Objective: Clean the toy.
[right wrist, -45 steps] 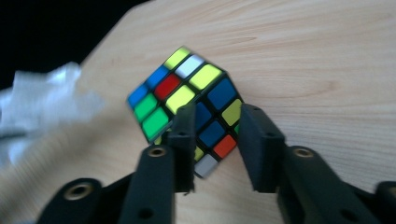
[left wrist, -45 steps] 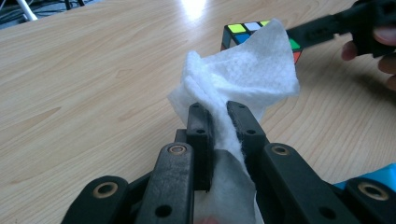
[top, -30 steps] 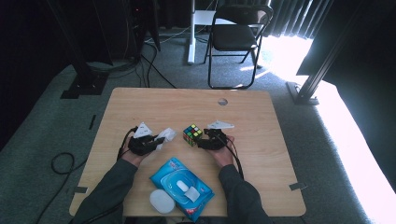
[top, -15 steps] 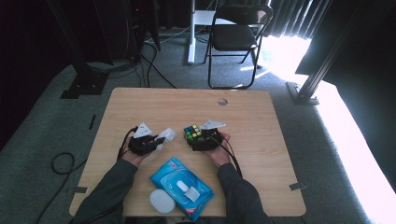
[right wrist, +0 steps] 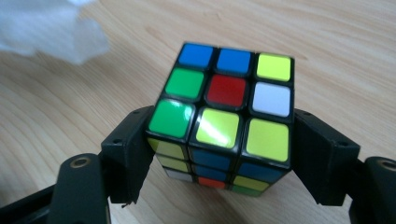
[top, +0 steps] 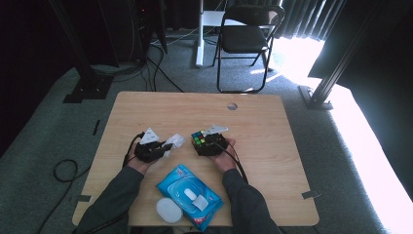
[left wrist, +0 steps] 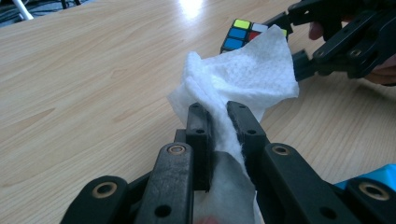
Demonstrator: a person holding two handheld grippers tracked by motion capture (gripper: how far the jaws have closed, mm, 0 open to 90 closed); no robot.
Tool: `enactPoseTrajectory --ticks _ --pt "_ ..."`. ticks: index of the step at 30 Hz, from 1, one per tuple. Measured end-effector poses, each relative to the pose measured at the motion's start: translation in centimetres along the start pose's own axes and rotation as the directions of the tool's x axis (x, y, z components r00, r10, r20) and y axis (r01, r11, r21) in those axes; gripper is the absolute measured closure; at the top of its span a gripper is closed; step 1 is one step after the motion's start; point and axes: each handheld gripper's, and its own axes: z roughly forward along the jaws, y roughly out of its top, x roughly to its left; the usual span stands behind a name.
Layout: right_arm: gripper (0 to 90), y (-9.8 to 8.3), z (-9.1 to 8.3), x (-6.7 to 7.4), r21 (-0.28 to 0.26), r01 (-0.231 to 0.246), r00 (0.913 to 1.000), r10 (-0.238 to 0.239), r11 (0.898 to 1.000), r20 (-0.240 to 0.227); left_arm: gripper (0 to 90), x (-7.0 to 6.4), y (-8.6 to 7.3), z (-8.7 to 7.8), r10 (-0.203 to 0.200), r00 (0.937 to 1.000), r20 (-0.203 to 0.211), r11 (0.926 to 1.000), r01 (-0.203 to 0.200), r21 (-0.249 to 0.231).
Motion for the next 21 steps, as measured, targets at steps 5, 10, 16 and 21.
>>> enactPoseTrajectory --ticks 5,10,16,21 --pt "33.8 -0.3 0.1 0.1 -0.006 0.001 0.9999 -0.001 1.000 0.012 80.0 -0.2 0.3 -0.2 0.002 1.0000 0.000 0.9999 -0.002 -0.010" --pt "34.2 -0.5 0.0 0.0 -0.021 0.019 0.9996 -0.019 1.000 0.019 80.4 -0.3 0.8 -0.2 0.011 0.9999 0.004 0.9998 -0.011 -0.017" --pt "34.3 -0.8 -0.2 0.2 -0.035 0.029 0.9996 -0.029 0.999 -0.001 80.7 -0.6 1.6 -0.1 0.024 0.9997 0.007 0.9995 -0.024 -0.022" --pt "34.3 -0.7 -0.6 0.4 -0.039 0.042 0.9982 -0.043 0.998 -0.042 81.1 -0.7 2.6 0.0 0.041 0.9991 0.009 0.9990 -0.040 -0.021"
